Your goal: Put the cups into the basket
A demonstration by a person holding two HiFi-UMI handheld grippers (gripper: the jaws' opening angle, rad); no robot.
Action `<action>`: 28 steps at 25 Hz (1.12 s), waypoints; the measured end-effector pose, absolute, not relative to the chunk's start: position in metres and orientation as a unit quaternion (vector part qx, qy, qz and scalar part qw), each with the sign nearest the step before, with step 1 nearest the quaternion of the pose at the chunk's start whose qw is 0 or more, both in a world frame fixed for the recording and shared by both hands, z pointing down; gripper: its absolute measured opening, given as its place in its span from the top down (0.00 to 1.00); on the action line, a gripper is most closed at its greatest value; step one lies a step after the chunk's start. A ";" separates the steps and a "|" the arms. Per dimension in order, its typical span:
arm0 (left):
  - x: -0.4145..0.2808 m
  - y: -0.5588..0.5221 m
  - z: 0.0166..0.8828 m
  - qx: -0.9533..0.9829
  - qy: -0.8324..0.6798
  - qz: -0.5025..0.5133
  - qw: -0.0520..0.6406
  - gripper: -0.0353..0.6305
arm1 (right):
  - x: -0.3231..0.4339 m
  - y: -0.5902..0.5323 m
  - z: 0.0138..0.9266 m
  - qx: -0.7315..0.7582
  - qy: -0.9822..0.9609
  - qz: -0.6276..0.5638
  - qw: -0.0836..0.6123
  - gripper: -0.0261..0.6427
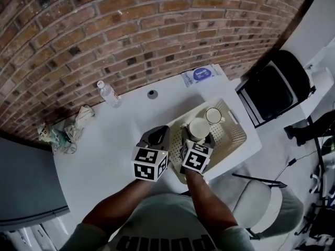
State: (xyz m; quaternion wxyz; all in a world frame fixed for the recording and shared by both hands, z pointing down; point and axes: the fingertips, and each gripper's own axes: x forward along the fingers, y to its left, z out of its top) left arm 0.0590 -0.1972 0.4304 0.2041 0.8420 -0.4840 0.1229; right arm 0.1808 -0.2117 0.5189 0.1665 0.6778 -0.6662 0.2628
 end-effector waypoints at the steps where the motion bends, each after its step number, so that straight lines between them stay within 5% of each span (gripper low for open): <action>1: 0.061 -0.199 0.432 0.843 -0.481 0.125 0.207 0.94 | 0.181 -0.211 0.523 0.677 -0.664 0.269 0.169 0.38; 28: 0.073 -0.210 0.456 0.850 -0.444 0.142 0.245 0.94 | 0.199 -0.200 0.604 0.683 -0.607 0.317 0.257 0.38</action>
